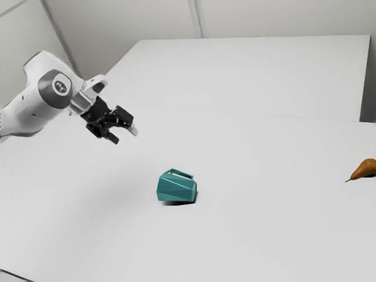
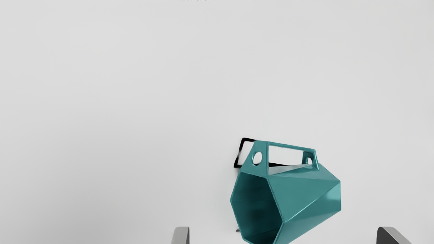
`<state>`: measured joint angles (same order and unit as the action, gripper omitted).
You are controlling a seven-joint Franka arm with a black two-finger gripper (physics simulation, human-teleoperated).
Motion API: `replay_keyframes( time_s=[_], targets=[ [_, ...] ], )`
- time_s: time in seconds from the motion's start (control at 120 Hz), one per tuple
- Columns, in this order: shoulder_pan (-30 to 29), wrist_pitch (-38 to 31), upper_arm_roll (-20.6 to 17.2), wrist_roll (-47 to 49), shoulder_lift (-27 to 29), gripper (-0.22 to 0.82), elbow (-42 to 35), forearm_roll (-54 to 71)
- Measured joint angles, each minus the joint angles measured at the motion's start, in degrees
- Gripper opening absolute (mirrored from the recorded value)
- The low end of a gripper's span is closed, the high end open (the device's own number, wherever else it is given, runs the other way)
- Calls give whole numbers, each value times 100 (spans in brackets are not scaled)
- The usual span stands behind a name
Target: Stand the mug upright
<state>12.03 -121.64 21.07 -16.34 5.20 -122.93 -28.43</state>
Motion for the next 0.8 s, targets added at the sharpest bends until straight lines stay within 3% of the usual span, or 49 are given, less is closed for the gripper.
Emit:
replay_keyframes(
  time_s=[0.142,0.308,0.533,0.8],
  targets=[
    [27,-578,35,-757,-110,60,-593,-1866],
    [21,-876,16,-1778,-459,60,-925,-3178],
    [-39,-1057,-129,-2867,-370,60,-1563,-3734],
    [-122,-1141,-399,-3774,-621,60,-1582,-3969]
  ],
)
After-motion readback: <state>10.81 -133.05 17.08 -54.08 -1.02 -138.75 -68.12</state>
